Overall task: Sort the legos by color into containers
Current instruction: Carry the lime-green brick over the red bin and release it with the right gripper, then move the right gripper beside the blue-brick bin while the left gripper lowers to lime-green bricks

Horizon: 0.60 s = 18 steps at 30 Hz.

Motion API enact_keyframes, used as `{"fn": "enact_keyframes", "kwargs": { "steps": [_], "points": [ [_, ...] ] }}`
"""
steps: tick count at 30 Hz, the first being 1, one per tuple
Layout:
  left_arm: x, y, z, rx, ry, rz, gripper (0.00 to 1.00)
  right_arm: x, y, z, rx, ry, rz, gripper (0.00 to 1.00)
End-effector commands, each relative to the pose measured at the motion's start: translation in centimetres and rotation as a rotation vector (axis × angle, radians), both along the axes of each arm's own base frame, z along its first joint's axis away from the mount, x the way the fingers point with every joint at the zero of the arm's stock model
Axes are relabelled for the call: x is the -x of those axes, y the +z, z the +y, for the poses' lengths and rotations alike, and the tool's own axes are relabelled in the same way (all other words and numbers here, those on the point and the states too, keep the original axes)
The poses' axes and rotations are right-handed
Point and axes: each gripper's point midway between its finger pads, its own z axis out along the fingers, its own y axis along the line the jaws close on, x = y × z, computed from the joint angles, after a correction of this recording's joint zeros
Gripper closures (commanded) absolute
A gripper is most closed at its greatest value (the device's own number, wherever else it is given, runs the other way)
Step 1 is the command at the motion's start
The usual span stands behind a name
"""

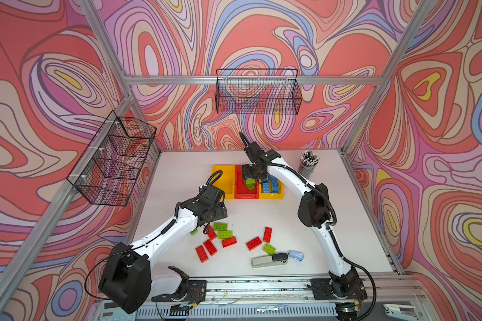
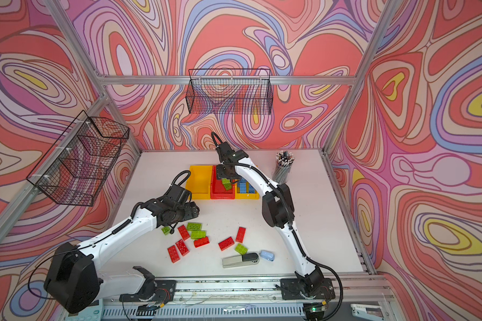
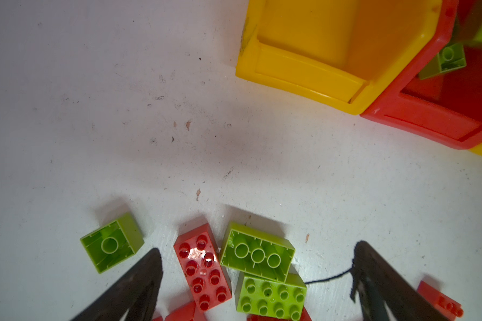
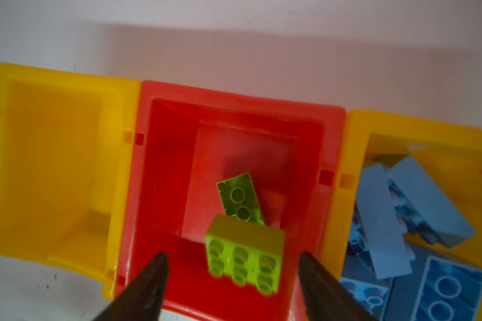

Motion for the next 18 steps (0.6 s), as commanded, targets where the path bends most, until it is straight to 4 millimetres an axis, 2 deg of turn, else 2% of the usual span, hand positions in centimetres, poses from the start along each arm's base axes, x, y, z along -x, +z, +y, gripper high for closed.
{"fn": "enact_keyframes", "kwargs": {
  "steps": [1, 2, 8, 13, 18],
  "points": [
    [0.3, -0.2, -0.1, -0.007, -0.027, 0.036, 0.07, -0.3, 1.6, 0.6, -0.036, -0.004, -0.025, 0.04],
    [0.5, -0.5, -0.2, -0.009, -0.037, 0.053, 0.07, -0.2, 2.2, 0.5, -0.04, -0.007, -0.033, 0.02],
    [1.3, -1.5, -0.5, -0.002, -0.077, 0.092, 0.08, 1.1, 4.8, -0.3, -0.065, -0.039, -0.036, 0.02],
    [1.9, -2.8, -0.9, 0.006, -0.101, 0.131, 0.1, 4.4, 6.4, -1.9, -0.057, -0.066, -0.024, 0.02],
    [2.1, -4.5, -1.6, 0.013, -0.143, 0.158, 0.11, 8.2, 7.1, -4.9, -0.041, -0.125, -0.025, 0.02]
  ]
}}
